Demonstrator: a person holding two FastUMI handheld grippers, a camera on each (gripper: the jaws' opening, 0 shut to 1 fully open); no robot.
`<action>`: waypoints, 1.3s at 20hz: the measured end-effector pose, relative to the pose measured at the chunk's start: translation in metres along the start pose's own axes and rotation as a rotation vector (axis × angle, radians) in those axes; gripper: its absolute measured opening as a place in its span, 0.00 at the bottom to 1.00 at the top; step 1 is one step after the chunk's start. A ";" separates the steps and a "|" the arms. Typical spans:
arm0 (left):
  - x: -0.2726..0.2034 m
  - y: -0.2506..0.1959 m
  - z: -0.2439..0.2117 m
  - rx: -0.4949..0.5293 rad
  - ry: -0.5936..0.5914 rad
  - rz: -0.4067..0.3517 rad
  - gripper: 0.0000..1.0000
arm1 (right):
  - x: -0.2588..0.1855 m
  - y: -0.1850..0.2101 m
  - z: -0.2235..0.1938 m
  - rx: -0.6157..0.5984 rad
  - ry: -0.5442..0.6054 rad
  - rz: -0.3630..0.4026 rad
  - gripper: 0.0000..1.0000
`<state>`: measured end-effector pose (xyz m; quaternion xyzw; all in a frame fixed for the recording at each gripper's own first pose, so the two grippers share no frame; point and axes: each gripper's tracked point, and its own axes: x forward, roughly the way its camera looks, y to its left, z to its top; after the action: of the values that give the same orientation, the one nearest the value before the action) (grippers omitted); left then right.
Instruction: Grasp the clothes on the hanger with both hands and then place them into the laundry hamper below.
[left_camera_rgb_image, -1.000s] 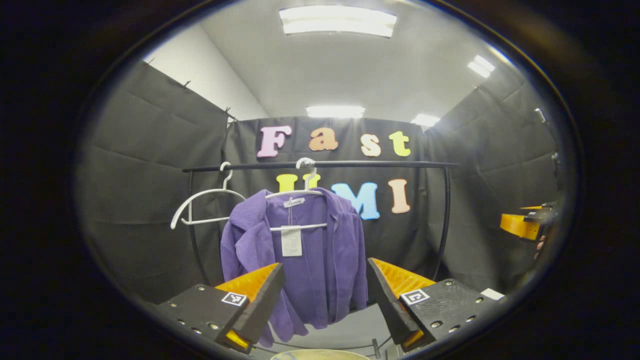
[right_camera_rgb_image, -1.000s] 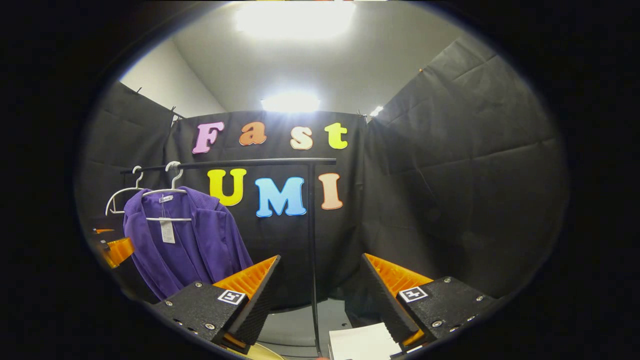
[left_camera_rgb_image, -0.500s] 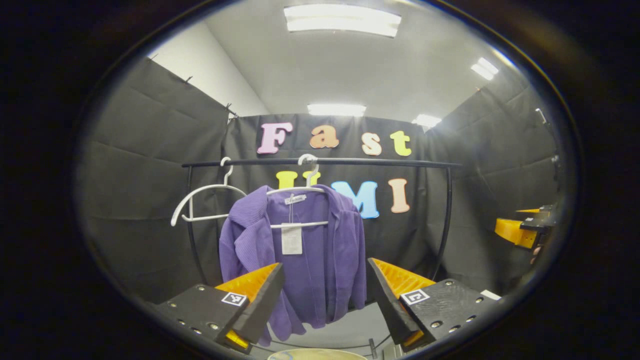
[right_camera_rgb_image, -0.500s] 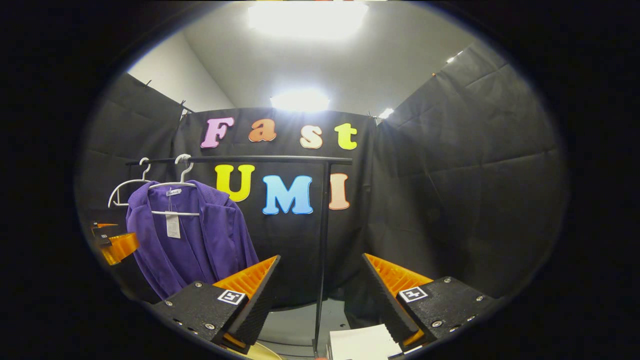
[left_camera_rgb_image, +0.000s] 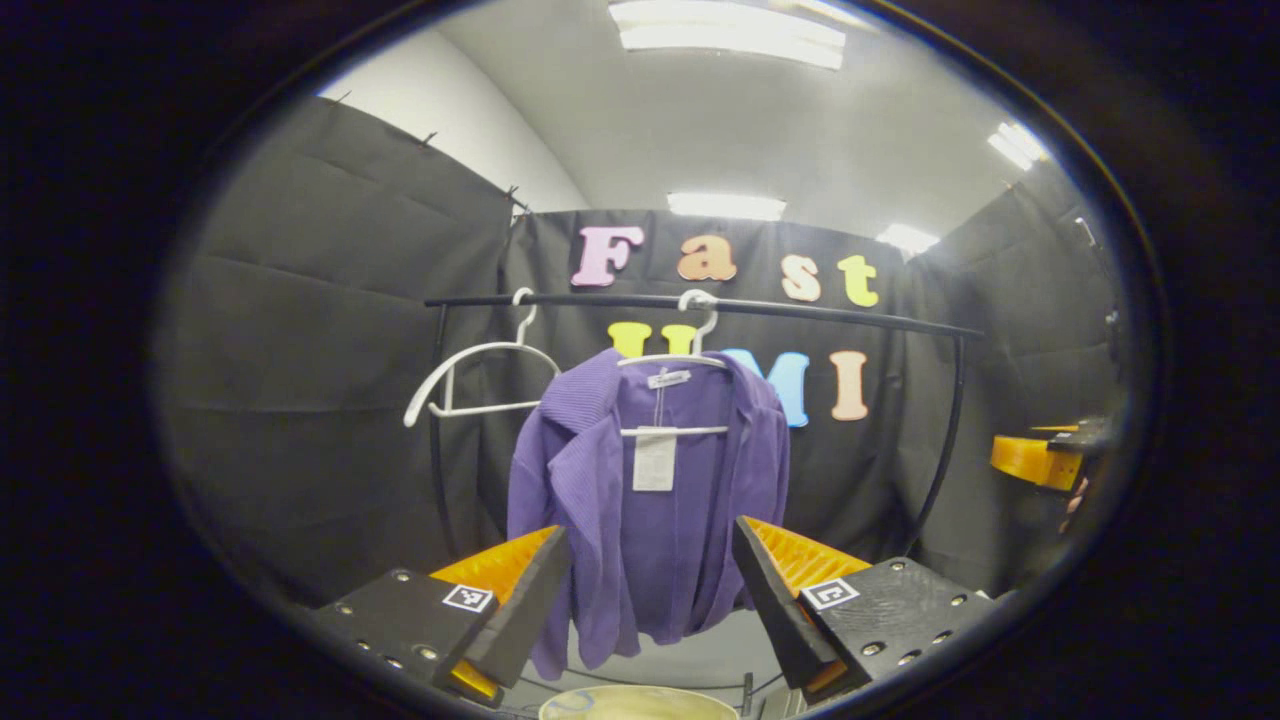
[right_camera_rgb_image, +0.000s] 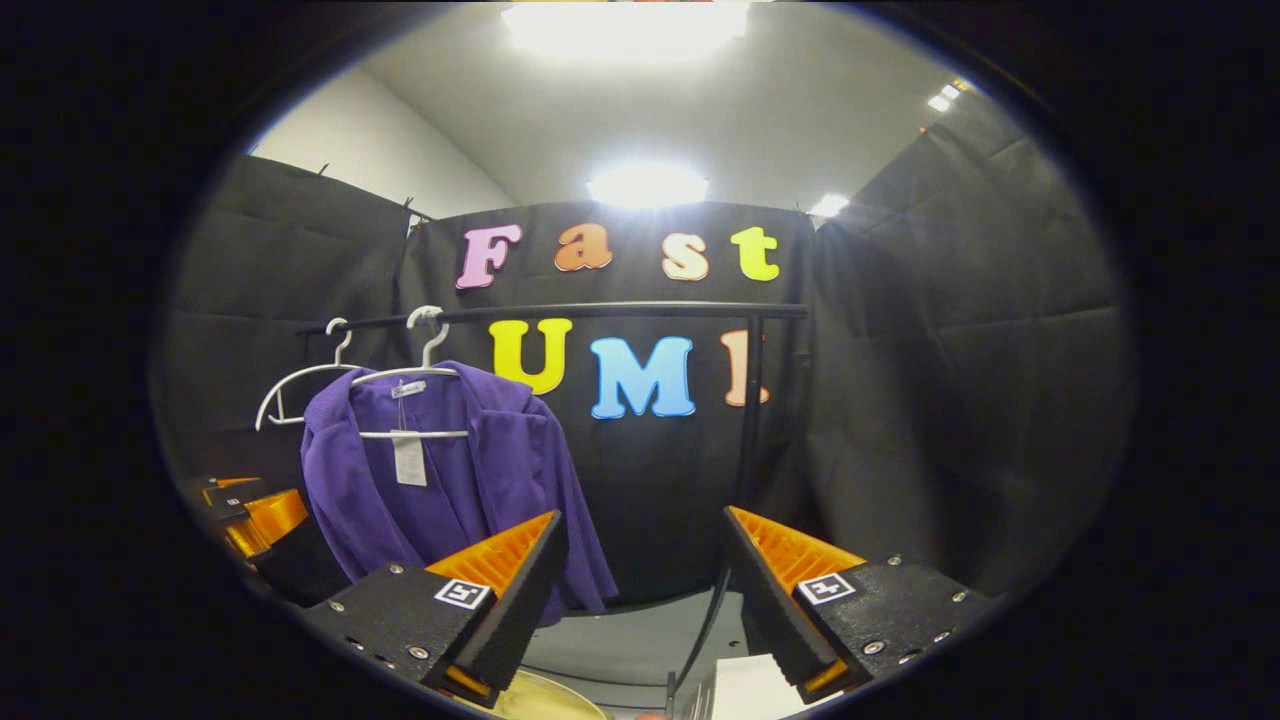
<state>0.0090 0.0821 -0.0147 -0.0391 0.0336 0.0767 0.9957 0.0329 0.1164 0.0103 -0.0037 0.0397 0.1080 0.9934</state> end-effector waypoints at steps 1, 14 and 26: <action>0.003 0.006 0.003 -0.012 0.004 0.015 1.00 | 0.007 0.008 0.002 0.010 0.002 0.022 0.95; 0.105 0.048 0.008 0.006 0.025 0.159 0.95 | 0.124 0.109 -0.003 0.070 0.066 0.257 0.92; 0.182 0.043 -0.025 -0.058 0.104 0.256 0.95 | 0.208 0.146 -0.049 0.004 0.157 0.332 0.95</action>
<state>0.1803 0.1496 -0.0557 -0.0672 0.0877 0.2017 0.9732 0.2002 0.3025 -0.0548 -0.0035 0.1173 0.2698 0.9557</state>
